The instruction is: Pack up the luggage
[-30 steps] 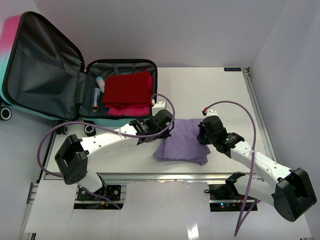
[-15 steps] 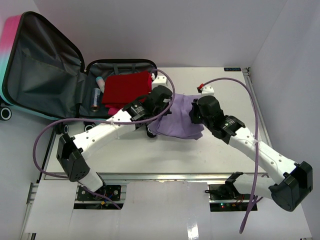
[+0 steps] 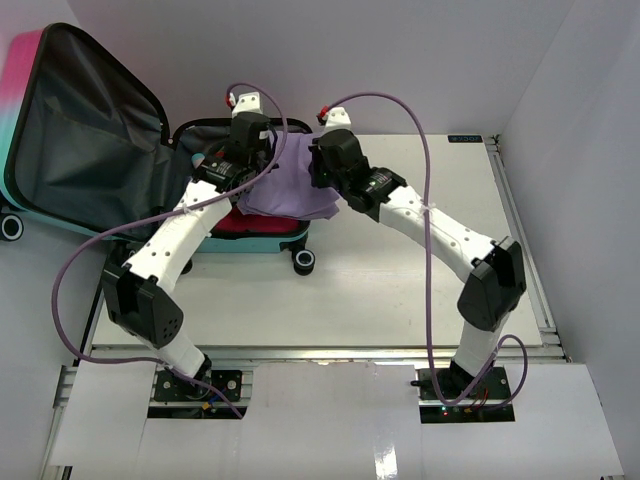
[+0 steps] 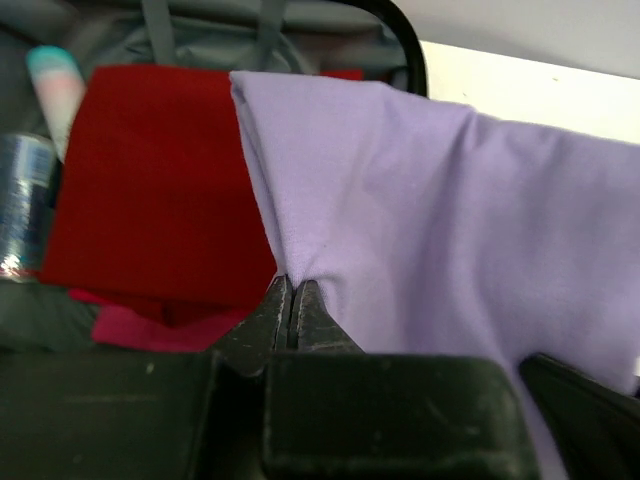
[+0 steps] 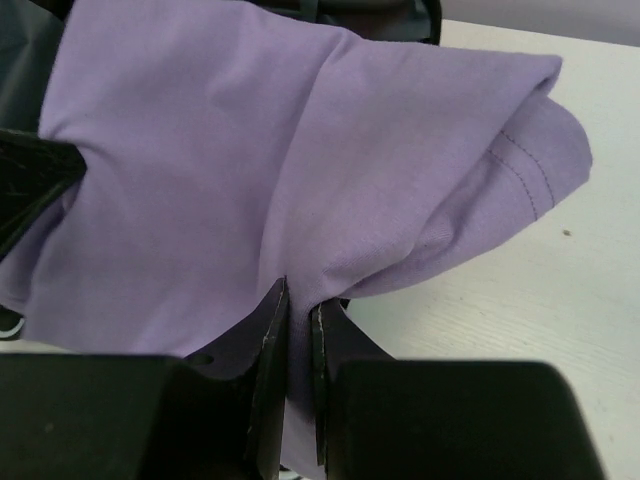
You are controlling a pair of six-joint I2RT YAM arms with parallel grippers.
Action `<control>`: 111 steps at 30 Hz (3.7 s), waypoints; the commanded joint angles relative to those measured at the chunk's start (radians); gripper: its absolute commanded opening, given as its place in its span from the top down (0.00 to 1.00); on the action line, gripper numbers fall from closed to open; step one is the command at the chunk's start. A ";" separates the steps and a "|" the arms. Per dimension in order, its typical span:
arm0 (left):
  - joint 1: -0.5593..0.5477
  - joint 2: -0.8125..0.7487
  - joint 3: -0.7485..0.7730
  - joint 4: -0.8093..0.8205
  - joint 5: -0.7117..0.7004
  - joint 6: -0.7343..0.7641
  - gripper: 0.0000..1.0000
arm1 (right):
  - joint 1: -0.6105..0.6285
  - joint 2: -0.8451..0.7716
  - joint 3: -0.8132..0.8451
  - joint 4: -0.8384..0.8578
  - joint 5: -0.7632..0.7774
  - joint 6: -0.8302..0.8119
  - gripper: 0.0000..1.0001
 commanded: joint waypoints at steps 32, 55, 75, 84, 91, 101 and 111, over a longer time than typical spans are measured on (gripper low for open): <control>0.316 0.308 0.050 0.261 0.058 0.202 1.00 | -0.097 0.563 0.433 0.275 -0.239 0.044 0.92; 0.353 0.348 0.232 0.226 0.322 0.071 0.66 | -0.113 0.299 0.144 0.320 -0.289 -0.104 0.48; 0.365 0.579 0.275 0.235 0.228 0.034 0.50 | -0.153 0.502 0.289 0.298 -0.312 -0.147 0.59; 0.365 0.633 0.351 0.227 0.278 0.067 0.37 | -0.166 0.509 0.317 0.315 -0.325 -0.181 0.47; 0.366 0.670 0.360 0.232 0.221 0.057 0.40 | -0.180 0.577 0.361 0.314 -0.334 -0.179 0.51; 0.381 0.669 0.402 0.207 0.163 0.057 0.43 | -0.187 0.616 0.420 0.315 -0.351 -0.188 0.58; 0.402 0.686 0.379 0.187 0.078 0.032 0.46 | -0.187 0.739 0.528 0.347 -0.399 -0.146 0.50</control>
